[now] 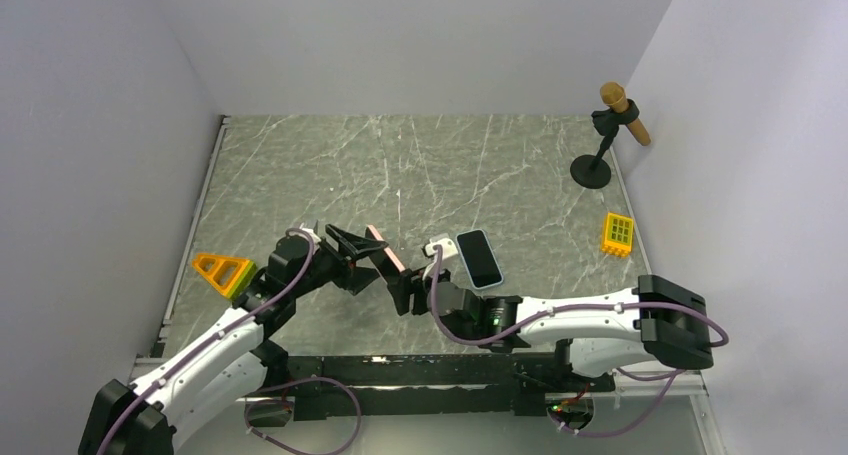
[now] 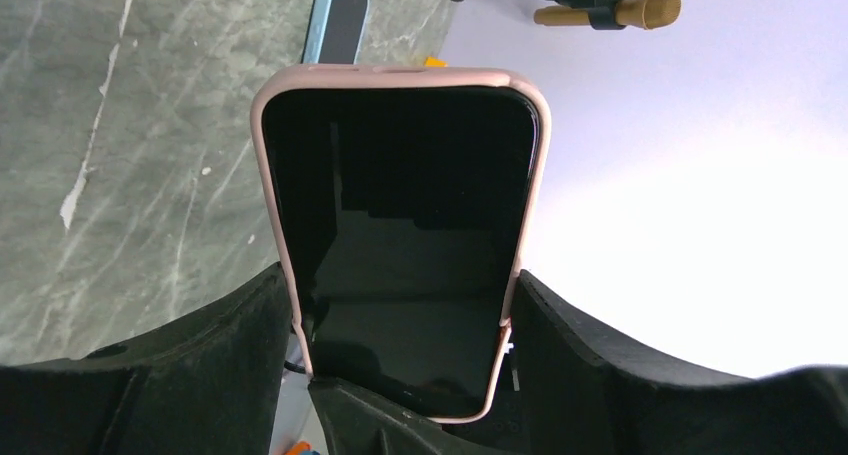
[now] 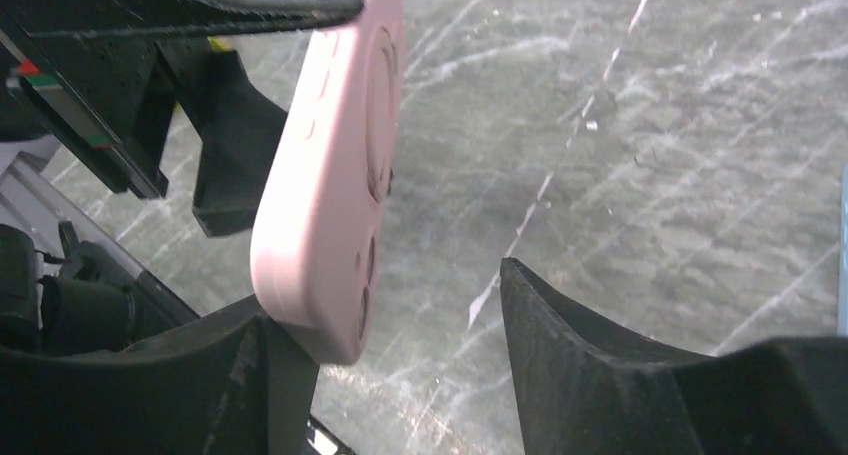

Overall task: Take the phone out of the phone case
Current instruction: Pick up the phone at the center of the board.

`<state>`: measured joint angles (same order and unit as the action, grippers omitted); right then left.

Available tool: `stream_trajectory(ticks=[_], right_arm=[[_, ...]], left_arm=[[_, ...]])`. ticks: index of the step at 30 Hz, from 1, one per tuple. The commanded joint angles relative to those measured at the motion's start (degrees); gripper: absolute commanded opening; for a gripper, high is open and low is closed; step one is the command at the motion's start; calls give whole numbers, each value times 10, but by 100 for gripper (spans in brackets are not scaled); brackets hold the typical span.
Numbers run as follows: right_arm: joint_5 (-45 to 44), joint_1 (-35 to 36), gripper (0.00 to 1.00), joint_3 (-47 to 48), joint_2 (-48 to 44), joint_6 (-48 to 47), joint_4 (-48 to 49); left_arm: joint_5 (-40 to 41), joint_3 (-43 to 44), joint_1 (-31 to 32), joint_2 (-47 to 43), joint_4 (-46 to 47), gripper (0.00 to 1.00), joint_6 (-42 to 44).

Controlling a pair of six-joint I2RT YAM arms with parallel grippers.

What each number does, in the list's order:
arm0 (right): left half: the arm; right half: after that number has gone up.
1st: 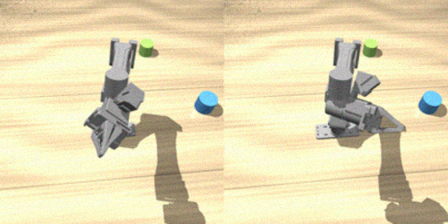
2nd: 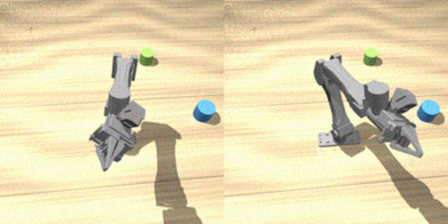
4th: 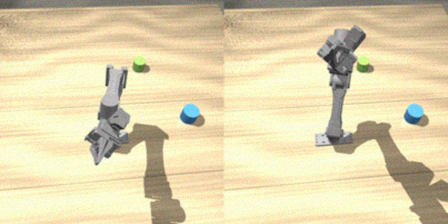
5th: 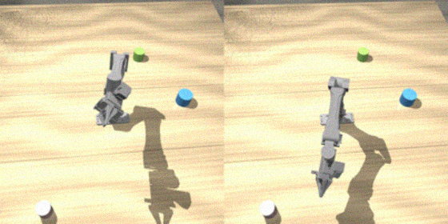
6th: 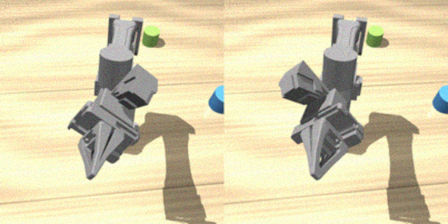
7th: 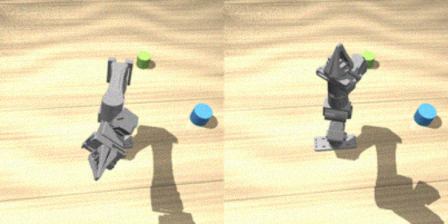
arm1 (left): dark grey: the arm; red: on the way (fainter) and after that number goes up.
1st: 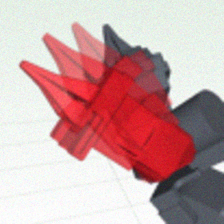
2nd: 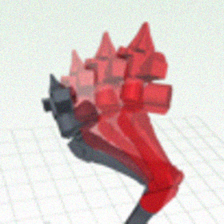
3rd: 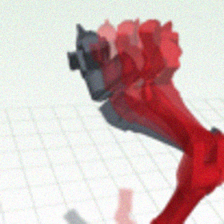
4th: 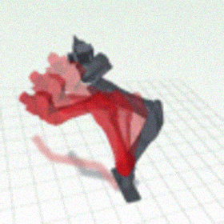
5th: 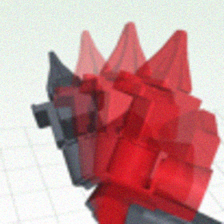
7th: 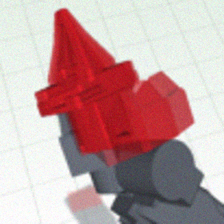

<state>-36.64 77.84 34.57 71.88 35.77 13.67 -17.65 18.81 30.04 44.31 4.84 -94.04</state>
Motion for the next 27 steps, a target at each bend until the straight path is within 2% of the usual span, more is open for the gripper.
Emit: stream_trajectory(ticks=[1,2,4,6,7,8,9,10,13,16,19,23,25,27], right_arm=[[-33,4,61,35,31,-57,122],[-29,4,58,44,39,-62,126],[-9,3,40,60,58,-69,125],[3,3,7,60,57,-67,125],[-1,4,0,53,49,-57,120],[-2,3,0,45,38,-48,112],[-5,2,0,35,24,-46,104],[-8,0,0,28,8,-44,89],[23,-34,0,32,-48,-11,-43],[187,-147,0,53,-89,6,-185],[331,-233,0,87,-118,-22,-311],[553,-329,0,149,-97,-71,-433],[658,-355,0,156,-76,-98,-431],[710,-358,0,157,-67,-110,-410]], left_arm=[[7,2,0,-24,-1,0,-93],[4,0,1,-26,-1,0,-98],[-1,-3,1,-29,-2,0,-107],[-5,-5,0,-33,-1,0,-104],[-8,-2,-2,-35,-8,15,-94],[-10,6,-4,-36,-29,41,-78],[-10,18,-5,-36,-62,86,-50],[-7,37,-7,-35,-106,98,-17],[35,98,-11,-31,-237,99,103],[118,156,-11,-31,-328,99,236],[141,205,-11,-20,-342,99,395],[47,260,-12,24,-317,99,585],[-22,289,-11,62,-320,100,652],[-109,307,-12,107,-316,99,703]])
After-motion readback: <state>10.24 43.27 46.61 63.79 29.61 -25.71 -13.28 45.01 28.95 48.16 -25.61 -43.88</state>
